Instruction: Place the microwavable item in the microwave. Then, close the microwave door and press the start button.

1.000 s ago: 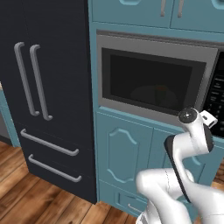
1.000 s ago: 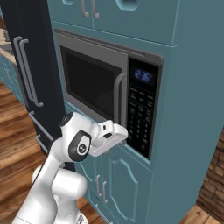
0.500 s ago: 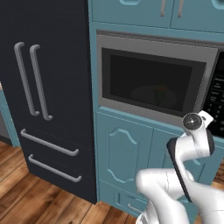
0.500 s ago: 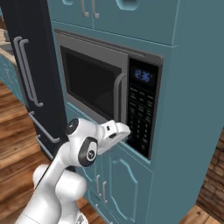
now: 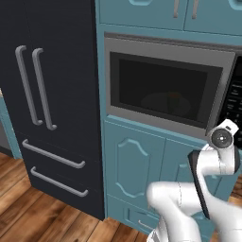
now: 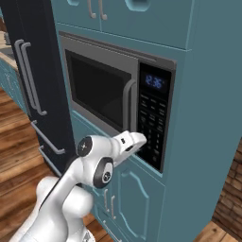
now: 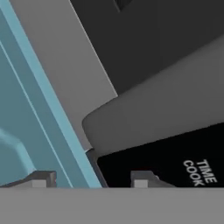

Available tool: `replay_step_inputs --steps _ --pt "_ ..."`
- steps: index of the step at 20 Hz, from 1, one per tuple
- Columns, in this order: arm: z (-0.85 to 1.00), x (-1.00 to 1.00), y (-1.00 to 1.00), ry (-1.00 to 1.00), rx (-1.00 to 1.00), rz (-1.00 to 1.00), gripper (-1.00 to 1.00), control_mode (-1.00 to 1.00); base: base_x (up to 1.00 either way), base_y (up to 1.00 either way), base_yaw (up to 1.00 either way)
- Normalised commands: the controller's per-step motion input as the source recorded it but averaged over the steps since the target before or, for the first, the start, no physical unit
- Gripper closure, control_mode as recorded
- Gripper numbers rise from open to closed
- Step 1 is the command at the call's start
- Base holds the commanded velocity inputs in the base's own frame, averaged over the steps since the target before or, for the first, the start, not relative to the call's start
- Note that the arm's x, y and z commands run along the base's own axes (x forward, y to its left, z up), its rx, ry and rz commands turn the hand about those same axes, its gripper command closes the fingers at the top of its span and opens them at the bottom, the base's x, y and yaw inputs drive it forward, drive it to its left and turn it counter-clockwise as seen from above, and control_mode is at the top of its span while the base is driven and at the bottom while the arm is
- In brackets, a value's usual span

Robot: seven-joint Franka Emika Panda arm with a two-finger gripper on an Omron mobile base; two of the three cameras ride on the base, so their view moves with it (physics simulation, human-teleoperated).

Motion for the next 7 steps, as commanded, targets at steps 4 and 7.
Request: replay_step_inputs --steps 4,7 --pt "-0.35 0.10 -0.22 -0.04 0.00 0.08 -1.00 -1.00 0.00 0.00 0.00" --pt "-0.19 0.00 -0.01 -0.02 0.00 0.02 -1.00 -1.00 0.00 0.00 0.00"
